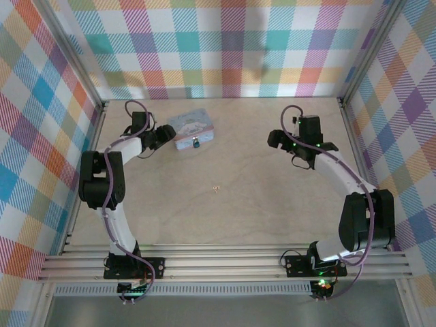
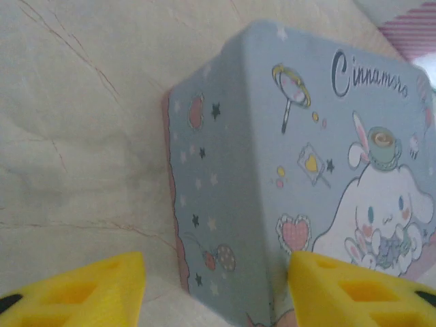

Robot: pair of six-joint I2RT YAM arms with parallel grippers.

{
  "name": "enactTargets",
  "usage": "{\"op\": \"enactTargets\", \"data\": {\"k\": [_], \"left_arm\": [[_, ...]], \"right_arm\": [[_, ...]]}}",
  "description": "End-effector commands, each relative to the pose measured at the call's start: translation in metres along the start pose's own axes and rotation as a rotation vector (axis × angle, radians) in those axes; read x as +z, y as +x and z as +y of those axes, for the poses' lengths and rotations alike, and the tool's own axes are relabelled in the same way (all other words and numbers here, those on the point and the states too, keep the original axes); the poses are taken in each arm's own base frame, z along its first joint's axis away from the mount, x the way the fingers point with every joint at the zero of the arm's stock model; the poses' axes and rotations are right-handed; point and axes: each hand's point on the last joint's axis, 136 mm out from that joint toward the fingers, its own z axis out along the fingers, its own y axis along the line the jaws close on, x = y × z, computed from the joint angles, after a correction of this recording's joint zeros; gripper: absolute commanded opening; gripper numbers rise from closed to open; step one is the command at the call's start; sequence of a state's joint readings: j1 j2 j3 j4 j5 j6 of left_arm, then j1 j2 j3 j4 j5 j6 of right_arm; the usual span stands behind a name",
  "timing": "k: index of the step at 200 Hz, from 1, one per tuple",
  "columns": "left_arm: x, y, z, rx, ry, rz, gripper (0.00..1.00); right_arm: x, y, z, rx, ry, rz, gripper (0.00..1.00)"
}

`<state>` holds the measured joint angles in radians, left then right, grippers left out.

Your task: Unlock the padlock with the key

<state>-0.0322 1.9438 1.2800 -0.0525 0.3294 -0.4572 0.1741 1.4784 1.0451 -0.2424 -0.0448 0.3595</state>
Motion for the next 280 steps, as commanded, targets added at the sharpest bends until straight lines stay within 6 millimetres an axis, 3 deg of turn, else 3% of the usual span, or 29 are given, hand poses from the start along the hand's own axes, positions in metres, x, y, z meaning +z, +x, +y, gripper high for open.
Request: {"op": "enactTargets", "data": {"k": [1, 40, 82, 153, 185, 204, 218, 239, 280], "left_arm": [[-0.001, 0.027, 0.002, -0.032, 0.016, 0.083, 0.5], [-0.017, 0.054, 0.004, -0.04, 0.034, 0.125, 0.38], [-0.044, 0.086, 0.008, -0.025, 0.004, 0.174, 0.37], [-0.102, 0.138, 0.049, 0.002, -0.171, 0.213, 0.37], [-0.136, 0.135, 0.06, -0.041, -0.22, 0.156, 0.39], [-0.152, 0.126, 0.065, -0.109, -0.242, 0.104, 0.49], [-0.159, 0.119, 0.066, -0.157, -0.235, 0.075, 0.56], [-0.159, 0.111, 0.059, -0.194, -0.186, 0.064, 0.59], [-0.14, 0.105, 0.048, -0.21, -0.099, 0.104, 0.57]], "right_arm": [[0.002, 0.009, 0.016, 0.002, -0.032, 0.065, 0.96], [0.001, 0.012, 0.04, -0.032, -0.081, 0.1, 0.95], [0.007, 0.018, 0.067, -0.081, -0.126, 0.135, 0.95], [0.039, 0.047, 0.133, -0.196, -0.208, 0.252, 0.94], [0.06, 0.061, 0.172, -0.273, -0.252, 0.303, 0.94], [0.074, 0.069, 0.198, -0.321, -0.291, 0.322, 0.93], [0.084, 0.076, 0.22, -0.36, -0.344, 0.342, 0.83], [0.101, 0.085, 0.247, -0.394, -0.401, 0.377, 0.76], [0.14, 0.086, 0.283, -0.41, -0.452, 0.359, 0.83]]}}
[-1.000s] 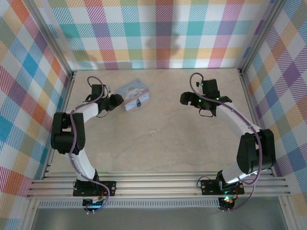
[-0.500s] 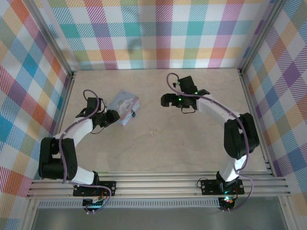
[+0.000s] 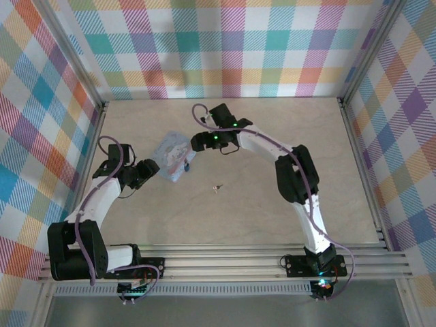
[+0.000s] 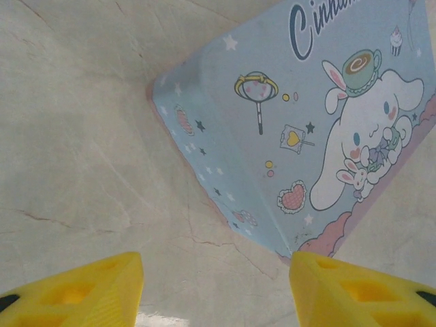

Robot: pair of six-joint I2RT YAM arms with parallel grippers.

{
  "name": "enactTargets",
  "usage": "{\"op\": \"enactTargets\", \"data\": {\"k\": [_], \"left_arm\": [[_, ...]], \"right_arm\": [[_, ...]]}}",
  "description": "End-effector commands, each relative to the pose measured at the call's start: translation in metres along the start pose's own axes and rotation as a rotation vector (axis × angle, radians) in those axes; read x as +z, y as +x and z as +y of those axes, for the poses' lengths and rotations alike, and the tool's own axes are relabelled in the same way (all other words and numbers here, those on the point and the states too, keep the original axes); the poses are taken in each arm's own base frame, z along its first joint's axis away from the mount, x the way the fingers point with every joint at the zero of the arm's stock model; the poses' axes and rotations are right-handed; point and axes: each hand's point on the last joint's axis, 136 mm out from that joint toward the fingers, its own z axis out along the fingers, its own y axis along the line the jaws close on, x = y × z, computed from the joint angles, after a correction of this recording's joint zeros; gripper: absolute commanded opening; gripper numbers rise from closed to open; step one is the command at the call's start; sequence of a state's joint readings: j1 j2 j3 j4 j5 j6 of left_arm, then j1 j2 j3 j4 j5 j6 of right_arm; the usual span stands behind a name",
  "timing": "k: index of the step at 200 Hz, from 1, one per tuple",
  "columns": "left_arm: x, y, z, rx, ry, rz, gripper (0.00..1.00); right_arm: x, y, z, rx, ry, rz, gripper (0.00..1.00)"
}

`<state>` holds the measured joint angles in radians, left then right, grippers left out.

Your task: Unlock the padlock with the key

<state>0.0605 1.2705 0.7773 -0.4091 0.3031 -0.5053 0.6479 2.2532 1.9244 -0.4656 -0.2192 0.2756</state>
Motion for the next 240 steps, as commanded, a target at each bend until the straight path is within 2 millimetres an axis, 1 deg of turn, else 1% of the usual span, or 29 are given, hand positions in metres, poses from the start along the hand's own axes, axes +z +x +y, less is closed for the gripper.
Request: {"op": "enactTargets", "data": {"k": [1, 25, 45, 55, 80, 107, 133, 148, 164, 186, 205, 240], "left_arm": [[0.007, -0.005, -0.01, -0.031, 0.057, 0.036, 0.57], [0.02, -0.003, -0.009, -0.034, 0.066, 0.073, 0.56], [0.029, -0.002, -0.006, -0.03, 0.059, 0.093, 0.52], [0.033, -0.001, -0.004, -0.028, 0.053, 0.109, 0.49], [0.041, 0.0, -0.003, -0.031, 0.049, 0.134, 0.44], [0.048, -0.002, -0.007, -0.03, 0.063, 0.157, 0.41], [0.053, -0.002, -0.018, 0.022, 0.048, 0.18, 0.4], [0.058, 0.001, -0.024, 0.038, 0.045, 0.201, 0.4], [0.064, 0.003, -0.033, 0.056, 0.047, 0.216, 0.4], [0.075, 0.009, -0.052, 0.095, 0.05, 0.235, 0.4], [0.083, 0.015, -0.071, 0.127, 0.052, 0.248, 0.4], [0.101, 0.038, -0.111, 0.205, 0.054, 0.274, 0.4]], "right_arm": [[0.015, -0.012, 0.013, -0.025, -0.05, -0.002, 0.83], [0.034, -0.023, 0.015, -0.022, -0.071, -0.009, 0.83], [0.049, -0.023, 0.015, -0.019, -0.09, 0.013, 0.79], [0.054, -0.02, 0.011, -0.016, -0.077, 0.025, 0.76], [0.058, -0.012, 0.002, -0.025, -0.046, 0.04, 0.7], [0.056, 0.004, -0.007, -0.046, -0.014, 0.065, 0.67], [0.05, 0.018, -0.012, -0.065, 0.003, 0.068, 0.65], [0.046, 0.026, -0.015, -0.069, 0.013, 0.077, 0.64], [0.039, 0.039, -0.022, -0.065, 0.042, 0.095, 0.63], [0.025, 0.053, -0.034, -0.05, 0.097, 0.099, 0.63], [0.008, 0.064, -0.047, -0.018, 0.14, 0.099, 0.63], [-0.023, 0.091, -0.077, 0.073, 0.212, 0.111, 0.64]]}}
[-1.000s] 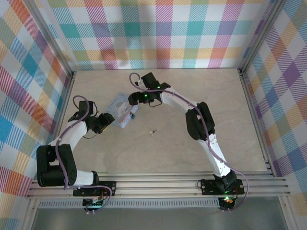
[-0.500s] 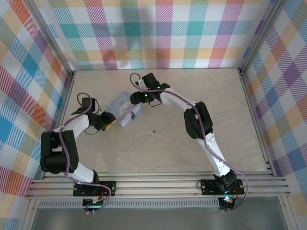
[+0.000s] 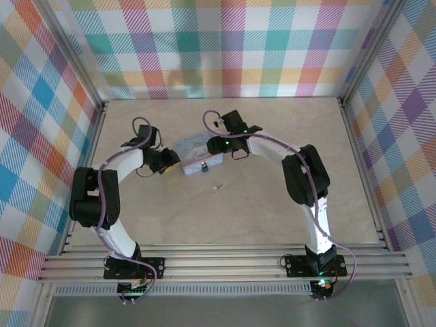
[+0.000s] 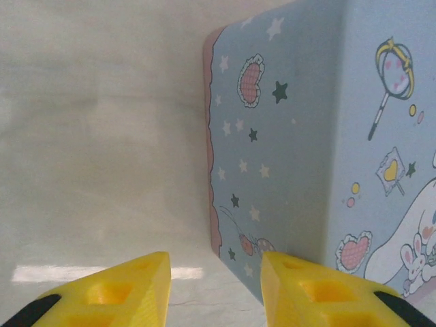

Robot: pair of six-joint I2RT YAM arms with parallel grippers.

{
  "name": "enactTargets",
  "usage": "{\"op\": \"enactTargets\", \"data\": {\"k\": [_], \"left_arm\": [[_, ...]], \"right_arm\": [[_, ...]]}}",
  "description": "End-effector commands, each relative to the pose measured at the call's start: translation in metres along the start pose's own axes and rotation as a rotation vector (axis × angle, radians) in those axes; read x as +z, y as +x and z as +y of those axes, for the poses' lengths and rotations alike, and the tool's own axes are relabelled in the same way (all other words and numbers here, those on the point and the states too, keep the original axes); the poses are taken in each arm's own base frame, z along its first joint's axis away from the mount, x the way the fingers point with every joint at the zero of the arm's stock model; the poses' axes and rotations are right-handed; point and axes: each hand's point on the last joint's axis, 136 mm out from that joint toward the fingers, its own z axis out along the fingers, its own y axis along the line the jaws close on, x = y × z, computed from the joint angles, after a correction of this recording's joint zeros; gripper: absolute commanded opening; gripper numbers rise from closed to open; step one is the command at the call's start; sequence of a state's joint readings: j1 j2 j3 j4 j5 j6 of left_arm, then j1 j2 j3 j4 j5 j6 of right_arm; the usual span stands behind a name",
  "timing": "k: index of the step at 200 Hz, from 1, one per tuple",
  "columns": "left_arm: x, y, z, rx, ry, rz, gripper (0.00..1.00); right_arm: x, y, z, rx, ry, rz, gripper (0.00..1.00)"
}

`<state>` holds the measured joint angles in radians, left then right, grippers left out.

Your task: Unlock the padlock with the key

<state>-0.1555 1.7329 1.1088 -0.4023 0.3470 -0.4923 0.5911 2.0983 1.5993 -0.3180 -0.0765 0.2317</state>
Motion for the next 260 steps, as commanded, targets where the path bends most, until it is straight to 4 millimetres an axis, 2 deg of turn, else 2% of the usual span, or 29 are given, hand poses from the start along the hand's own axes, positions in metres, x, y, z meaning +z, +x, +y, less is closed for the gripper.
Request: {"op": "enactTargets", "data": {"k": [1, 38, 70, 96, 120, 138, 163, 186, 207, 227, 260], "left_arm": [[0.019, 0.014, -0.04, 0.058, 0.03, 0.041, 0.4], [0.05, 0.034, -0.085, 0.139, 0.031, 0.076, 0.39], [0.073, 0.053, -0.121, 0.218, 0.031, 0.103, 0.4], [0.086, 0.064, -0.14, 0.268, 0.026, 0.118, 0.41], [0.091, 0.061, -0.148, 0.292, 0.018, 0.114, 0.47], [0.086, 0.055, -0.152, 0.316, 0.003, 0.096, 0.53], [0.069, 0.046, -0.156, 0.365, -0.026, 0.063, 0.59], [0.049, 0.042, -0.162, 0.424, -0.02, 0.034, 0.6], [0.028, 0.041, -0.166, 0.458, -0.005, 0.007, 0.61], [0.013, 0.04, -0.158, 0.456, -0.03, -0.028, 0.62], [0.0, 0.052, -0.124, 0.41, -0.115, -0.036, 0.62]], "right_arm": [[-0.001, 0.059, -0.015, 0.054, 0.039, 0.156, 0.64], [-0.03, 0.087, -0.05, 0.17, 0.097, 0.172, 0.64], [-0.057, 0.106, -0.066, 0.205, 0.15, 0.171, 0.65], [-0.075, 0.115, -0.075, 0.251, 0.183, 0.162, 0.67], [-0.087, 0.117, -0.077, 0.297, 0.182, 0.143, 0.7], [-0.095, 0.114, -0.075, 0.341, 0.154, 0.126, 0.73], [-0.111, 0.107, -0.08, 0.38, 0.168, 0.093, 0.79], [-0.13, 0.1, -0.083, 0.4, 0.179, 0.06, 0.81], [-0.144, 0.099, -0.077, 0.409, 0.158, 0.039, 0.82], [-0.151, 0.103, -0.074, 0.419, 0.147, 0.037, 0.82], [-0.154, 0.118, -0.069, 0.434, 0.13, 0.084, 0.82]]}}
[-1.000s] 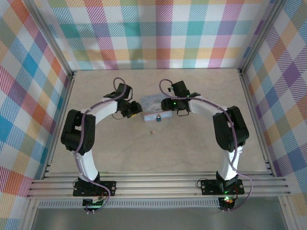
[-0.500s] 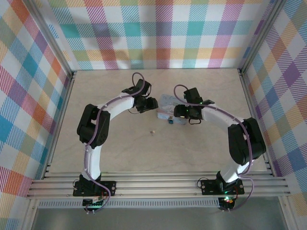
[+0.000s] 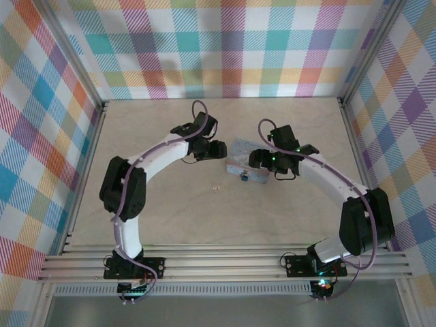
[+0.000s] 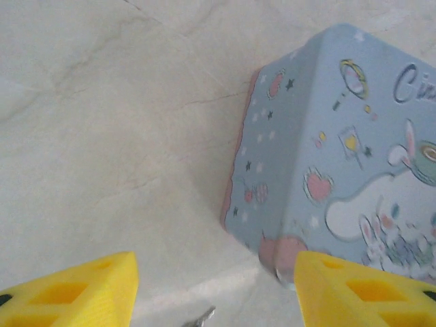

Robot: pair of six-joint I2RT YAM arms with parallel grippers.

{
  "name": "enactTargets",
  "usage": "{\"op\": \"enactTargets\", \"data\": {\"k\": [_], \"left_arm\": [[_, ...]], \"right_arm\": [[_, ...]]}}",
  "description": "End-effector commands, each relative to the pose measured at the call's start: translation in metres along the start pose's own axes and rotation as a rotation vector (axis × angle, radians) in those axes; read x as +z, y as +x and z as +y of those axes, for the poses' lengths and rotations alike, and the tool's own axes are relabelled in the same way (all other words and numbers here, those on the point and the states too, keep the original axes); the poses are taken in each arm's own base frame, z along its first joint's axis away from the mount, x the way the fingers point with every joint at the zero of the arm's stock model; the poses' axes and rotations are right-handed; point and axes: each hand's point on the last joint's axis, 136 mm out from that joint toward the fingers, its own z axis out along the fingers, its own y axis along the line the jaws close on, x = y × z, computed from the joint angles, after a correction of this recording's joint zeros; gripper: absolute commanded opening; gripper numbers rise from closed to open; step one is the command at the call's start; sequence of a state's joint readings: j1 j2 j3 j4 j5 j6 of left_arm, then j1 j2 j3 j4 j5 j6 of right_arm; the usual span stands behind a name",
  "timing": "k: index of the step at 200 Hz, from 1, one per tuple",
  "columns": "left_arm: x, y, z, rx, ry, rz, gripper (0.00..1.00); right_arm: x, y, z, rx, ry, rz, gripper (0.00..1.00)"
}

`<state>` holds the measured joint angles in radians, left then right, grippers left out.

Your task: Unlock the padlock with the key

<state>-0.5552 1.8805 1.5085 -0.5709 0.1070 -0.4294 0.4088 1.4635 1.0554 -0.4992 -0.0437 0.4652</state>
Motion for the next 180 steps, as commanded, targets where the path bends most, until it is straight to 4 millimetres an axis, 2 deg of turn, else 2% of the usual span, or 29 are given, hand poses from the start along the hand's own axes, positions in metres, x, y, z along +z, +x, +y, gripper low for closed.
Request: {"op": "enactTargets", "data": {"k": [1, 26, 52, 91, 144, 180], "left_arm": [[-0.017, 0.019, 0.021, -0.013, -0.078, 0.006, 0.62], [-0.016, 0.049, 0.031, -0.041, -0.072, 0.042, 0.59], [-0.005, 0.081, 0.041, -0.025, -0.105, 0.115, 0.52], [0.016, 0.104, 0.039, -0.006, -0.117, 0.184, 0.42], [0.03, 0.111, 0.021, 0.111, -0.153, 0.203, 0.37], [0.044, 0.113, 0.017, 0.172, -0.173, 0.224, 0.33]], "right_arm": [[-0.001, 0.024, -0.004, 0.035, -0.01, 0.081, 0.82], [0.001, 0.043, -0.004, 0.086, -0.057, 0.092, 0.79], [0.004, 0.064, -0.004, 0.107, -0.06, 0.079, 0.74], [0.018, 0.086, -0.002, 0.081, -0.03, 0.068, 0.65], [0.038, 0.073, 0.001, 0.024, 0.001, 0.07, 0.46], [0.058, 0.057, 0.002, -0.044, 0.043, 0.094, 0.41]]}}
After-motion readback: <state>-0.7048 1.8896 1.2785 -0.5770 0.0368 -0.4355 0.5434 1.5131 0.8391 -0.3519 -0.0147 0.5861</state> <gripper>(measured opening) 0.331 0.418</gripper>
